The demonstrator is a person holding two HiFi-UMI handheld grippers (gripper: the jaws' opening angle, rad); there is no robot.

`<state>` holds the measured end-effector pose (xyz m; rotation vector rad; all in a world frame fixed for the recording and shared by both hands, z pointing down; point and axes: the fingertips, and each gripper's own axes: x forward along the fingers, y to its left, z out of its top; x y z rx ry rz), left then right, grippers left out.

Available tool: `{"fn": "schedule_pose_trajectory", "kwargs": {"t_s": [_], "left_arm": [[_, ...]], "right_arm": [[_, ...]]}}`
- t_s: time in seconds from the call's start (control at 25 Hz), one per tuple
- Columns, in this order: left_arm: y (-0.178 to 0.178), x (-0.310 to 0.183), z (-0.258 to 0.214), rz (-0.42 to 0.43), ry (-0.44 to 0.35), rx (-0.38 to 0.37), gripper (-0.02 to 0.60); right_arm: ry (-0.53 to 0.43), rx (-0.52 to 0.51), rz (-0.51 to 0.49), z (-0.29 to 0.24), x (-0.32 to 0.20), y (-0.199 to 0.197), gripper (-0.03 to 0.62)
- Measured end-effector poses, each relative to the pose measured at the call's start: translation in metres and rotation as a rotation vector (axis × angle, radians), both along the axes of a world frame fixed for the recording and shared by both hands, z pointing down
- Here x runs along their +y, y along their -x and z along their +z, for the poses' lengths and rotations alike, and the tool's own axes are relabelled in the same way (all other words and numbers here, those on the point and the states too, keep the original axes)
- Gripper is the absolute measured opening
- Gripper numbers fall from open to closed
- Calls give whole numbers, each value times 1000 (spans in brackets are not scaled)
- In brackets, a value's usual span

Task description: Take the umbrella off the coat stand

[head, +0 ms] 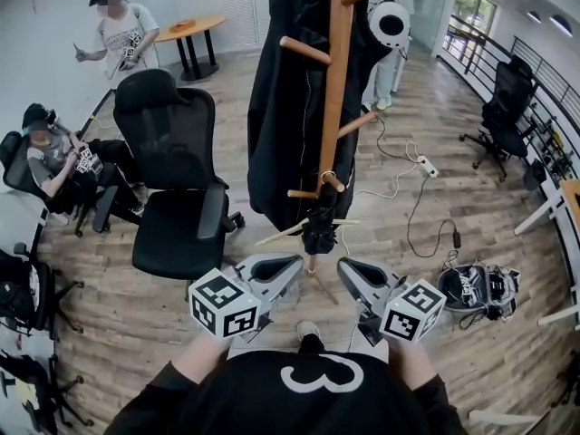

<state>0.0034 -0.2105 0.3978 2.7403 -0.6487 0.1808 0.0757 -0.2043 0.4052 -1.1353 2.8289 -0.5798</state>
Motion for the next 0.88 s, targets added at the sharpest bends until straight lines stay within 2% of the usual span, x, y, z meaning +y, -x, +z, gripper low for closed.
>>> {"fn": "schedule_pose_trajectory", "kwargs": {"t_s": [0.32,0.56,0.88], "left_arm": [[-8,-42,2,-20,17,16,15],[-10,-64,10,-15,47,22,15],[-13,-77,19,-7,62,8,15]], "right_arm": [[-2,11,-4,4,-44,-12,26],[14,62,27,11,-73,-19,26],[19,104,23,19,-95,-19,28]]}}
